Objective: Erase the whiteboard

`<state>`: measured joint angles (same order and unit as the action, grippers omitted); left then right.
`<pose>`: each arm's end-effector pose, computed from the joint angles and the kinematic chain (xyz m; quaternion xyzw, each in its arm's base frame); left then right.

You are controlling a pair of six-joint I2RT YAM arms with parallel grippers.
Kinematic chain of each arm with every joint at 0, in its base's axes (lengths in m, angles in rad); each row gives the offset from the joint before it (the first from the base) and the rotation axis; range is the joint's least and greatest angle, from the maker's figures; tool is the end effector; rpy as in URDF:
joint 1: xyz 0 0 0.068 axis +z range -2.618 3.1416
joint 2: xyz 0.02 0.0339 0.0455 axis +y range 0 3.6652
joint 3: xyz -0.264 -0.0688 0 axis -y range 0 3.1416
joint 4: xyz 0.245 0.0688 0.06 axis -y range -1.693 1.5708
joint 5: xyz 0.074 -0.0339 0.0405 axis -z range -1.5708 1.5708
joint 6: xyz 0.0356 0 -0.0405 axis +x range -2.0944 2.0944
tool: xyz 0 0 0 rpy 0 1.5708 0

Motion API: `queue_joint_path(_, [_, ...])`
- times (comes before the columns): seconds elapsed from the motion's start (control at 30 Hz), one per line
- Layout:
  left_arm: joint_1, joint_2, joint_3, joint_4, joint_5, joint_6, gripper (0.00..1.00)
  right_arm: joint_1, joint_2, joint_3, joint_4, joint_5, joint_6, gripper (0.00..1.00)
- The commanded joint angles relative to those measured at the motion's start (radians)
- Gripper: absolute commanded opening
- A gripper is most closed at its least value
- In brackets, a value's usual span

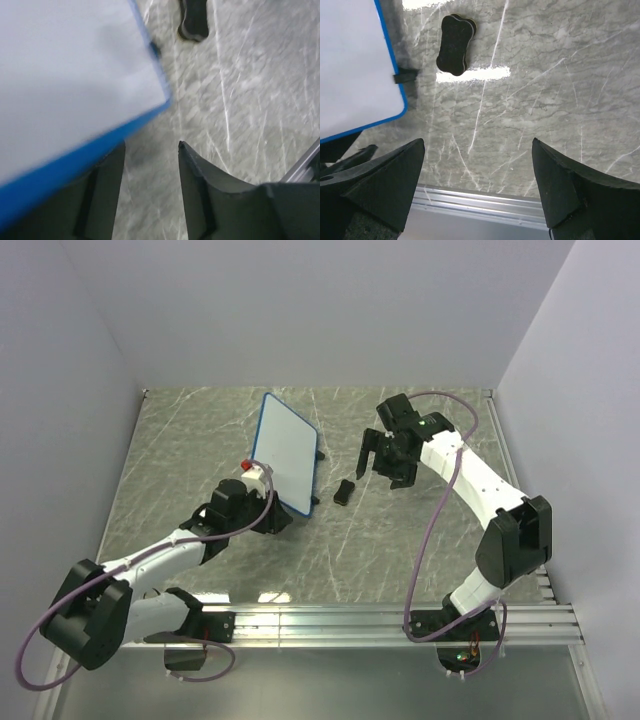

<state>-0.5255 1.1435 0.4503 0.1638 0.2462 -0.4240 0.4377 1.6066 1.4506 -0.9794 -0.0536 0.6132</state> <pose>0.1955 -0.1234 0.1886 0.1047 0.8567 -0.3204 0.3904 0.2954 0.1403 0.2992 0.0798 0.9728 0.1309 0.1737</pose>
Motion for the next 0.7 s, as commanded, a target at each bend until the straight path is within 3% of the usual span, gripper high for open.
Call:
queue_joint_path(0.0, [-0.007, -0.002, 0.007, -0.032, 0.030, -0.022, 0.54, -0.005, -0.042, 0.022, 0.018, -0.002, 0.017, 0.94])
queue_joint_path(0.07, [-0.005, -0.010, 0.013, -0.062, 0.024, -0.028, 0.55, -0.007, -0.040, 0.039, 0.019, -0.005, 0.020, 0.95])
queue_joint_path(0.13, [-0.007, -0.036, 0.022, -0.099, 0.004, -0.038, 0.65, -0.005, -0.040, 0.062, 0.012, -0.006, 0.025, 0.95])
queue_joint_path(0.17, [-0.007, -0.050, 0.037, -0.139, -0.004, -0.042, 0.77, -0.007, -0.042, 0.070, 0.010, -0.008, 0.026, 0.95])
queue_joint_path(0.33, [-0.007, -0.200, 0.141, -0.318, -0.138, -0.029, 0.82, -0.005, -0.073, 0.112, -0.008, 0.008, 0.019, 0.97])
queue_joint_path(0.43, [-0.008, -0.275, 0.217, -0.472, -0.208, -0.024, 0.99, -0.007, -0.094, 0.131, -0.027, 0.012, 0.008, 1.00])
queue_joint_path(0.53, [-0.007, -0.333, 0.324, -0.611, -0.245, -0.033, 0.99, -0.005, -0.160, 0.110, 0.007, -0.021, -0.009, 1.00])
queue_joint_path(0.67, [-0.007, -0.405, 0.421, -0.778, -0.343, -0.163, 0.99, -0.007, -0.397, -0.034, 0.183, -0.118, 0.002, 1.00])
